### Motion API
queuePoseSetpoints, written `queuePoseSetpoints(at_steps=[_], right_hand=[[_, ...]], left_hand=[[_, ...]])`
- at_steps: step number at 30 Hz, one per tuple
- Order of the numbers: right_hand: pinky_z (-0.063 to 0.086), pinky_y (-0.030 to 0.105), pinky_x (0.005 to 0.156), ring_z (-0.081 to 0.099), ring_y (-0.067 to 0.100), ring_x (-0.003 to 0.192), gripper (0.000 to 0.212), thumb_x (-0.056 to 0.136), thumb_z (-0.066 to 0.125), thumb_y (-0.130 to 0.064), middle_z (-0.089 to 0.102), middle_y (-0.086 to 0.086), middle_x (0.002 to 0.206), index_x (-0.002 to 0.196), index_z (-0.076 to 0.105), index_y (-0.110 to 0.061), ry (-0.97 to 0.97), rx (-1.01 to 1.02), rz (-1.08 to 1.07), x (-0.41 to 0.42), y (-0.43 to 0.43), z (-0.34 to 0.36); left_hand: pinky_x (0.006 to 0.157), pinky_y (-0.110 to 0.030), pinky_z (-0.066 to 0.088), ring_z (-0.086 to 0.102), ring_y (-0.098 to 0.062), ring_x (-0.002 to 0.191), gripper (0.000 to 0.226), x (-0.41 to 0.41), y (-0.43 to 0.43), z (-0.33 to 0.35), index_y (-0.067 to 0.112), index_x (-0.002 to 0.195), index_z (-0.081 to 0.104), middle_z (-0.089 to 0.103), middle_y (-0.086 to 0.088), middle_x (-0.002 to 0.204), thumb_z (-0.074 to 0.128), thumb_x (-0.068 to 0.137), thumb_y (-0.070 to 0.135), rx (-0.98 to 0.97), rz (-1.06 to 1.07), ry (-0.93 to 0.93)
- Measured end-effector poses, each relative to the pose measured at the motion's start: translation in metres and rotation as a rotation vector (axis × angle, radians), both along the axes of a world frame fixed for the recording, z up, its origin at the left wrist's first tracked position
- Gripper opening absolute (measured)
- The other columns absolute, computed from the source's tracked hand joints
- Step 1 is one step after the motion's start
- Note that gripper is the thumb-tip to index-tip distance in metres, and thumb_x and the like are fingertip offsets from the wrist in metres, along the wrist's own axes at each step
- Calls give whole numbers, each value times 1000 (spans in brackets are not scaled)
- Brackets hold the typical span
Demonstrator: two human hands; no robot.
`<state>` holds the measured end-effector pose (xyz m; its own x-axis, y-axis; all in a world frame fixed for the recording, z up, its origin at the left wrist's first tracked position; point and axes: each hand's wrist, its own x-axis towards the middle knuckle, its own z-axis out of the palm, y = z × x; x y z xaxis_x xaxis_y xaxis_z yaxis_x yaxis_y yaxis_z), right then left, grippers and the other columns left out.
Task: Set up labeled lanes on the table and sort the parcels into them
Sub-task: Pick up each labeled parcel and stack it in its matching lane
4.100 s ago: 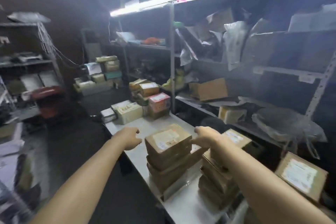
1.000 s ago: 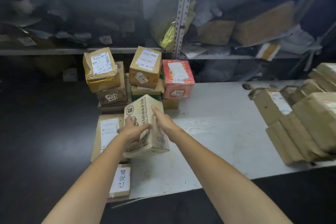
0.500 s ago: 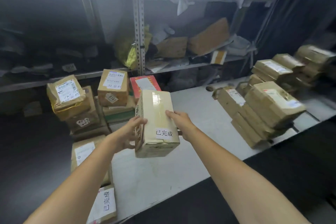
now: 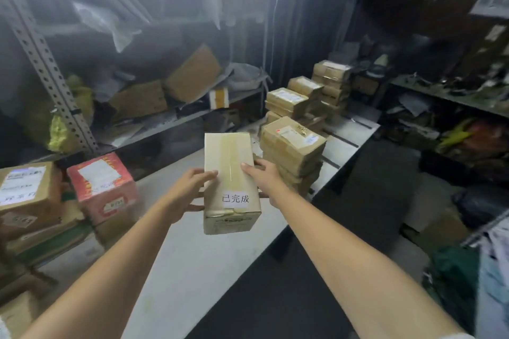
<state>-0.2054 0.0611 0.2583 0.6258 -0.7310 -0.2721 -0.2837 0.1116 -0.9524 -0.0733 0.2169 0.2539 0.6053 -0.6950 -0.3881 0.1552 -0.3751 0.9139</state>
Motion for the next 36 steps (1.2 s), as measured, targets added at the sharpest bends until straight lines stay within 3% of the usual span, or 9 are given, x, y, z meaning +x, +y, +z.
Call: queuePoseSetpoints(at_steps=[4,7,12,14,18,24,28,33,36], right_hand=[[56,45,94,66,23,108,49,90,70,-35,66,2,125,133,57,-17,-29,-71,-65,-43,-67,35],[56,33,87,66,19,101,29,91,69,-25,67,6,127,117,63,-16,-124,-75,-109,-76,-114,60],[48,41,103,53,27,128,84,88,74,-35,44,11,151,156,28,-13,-172,-69,-153,-128,-187,88],[47,46,105,52,28,129,87,86,75,-39,44,10,151,156,28,-16,-188,-73,-180,-147,-216,92],[50,36,97,55,24,125,87,85,76,-40,49,6,145,155,31,-14,-172,-129,-240,-176,-270,95],[50,45,103,58,25,124,95,77,79,-47,49,6,148,154,34,-17,-112,-166,-308,-187,-350,85],[51,43,103,60,23,121,92,78,81,-44,51,5,146,153,36,-16,-88,-180,-361,-181,-413,78],[53,32,89,62,18,106,77,85,78,-30,56,5,135,150,40,-11,-39,-159,-402,-166,-492,70],[50,33,91,62,18,98,57,90,73,-20,63,-5,101,141,51,-4,0,-156,-421,-164,-529,73]], left_hand=[[95,-56,53,61,-28,113,52,-34,-78,38,36,138,42,57,0,131,65,92,45,-64,-78,-98],[92,-54,54,65,-27,108,49,-61,-133,70,39,136,43,61,2,126,64,92,41,-102,-121,-166],[83,-52,59,67,-33,107,57,-101,-217,104,42,135,47,65,-4,124,71,83,48,-131,-163,-213],[87,-57,57,68,-32,106,56,-117,-250,111,43,132,48,66,-2,122,71,81,49,-138,-186,-227],[92,-57,54,68,-29,105,33,-145,-310,112,46,119,52,67,0,120,66,90,41,-138,-241,-222],[84,-52,58,68,-30,103,55,-153,-405,101,36,138,44,66,-6,121,69,90,42,-139,-263,-183],[86,-59,57,69,-31,105,62,-139,-476,83,35,136,45,66,-4,123,74,83,47,-156,-301,-130],[81,-44,60,68,-19,97,56,-127,-564,66,23,139,42,64,-3,117,70,91,34,-178,-308,-100],[83,-44,59,66,-18,98,53,-121,-615,61,20,138,44,62,-2,117,69,92,29,-169,-311,-127]])
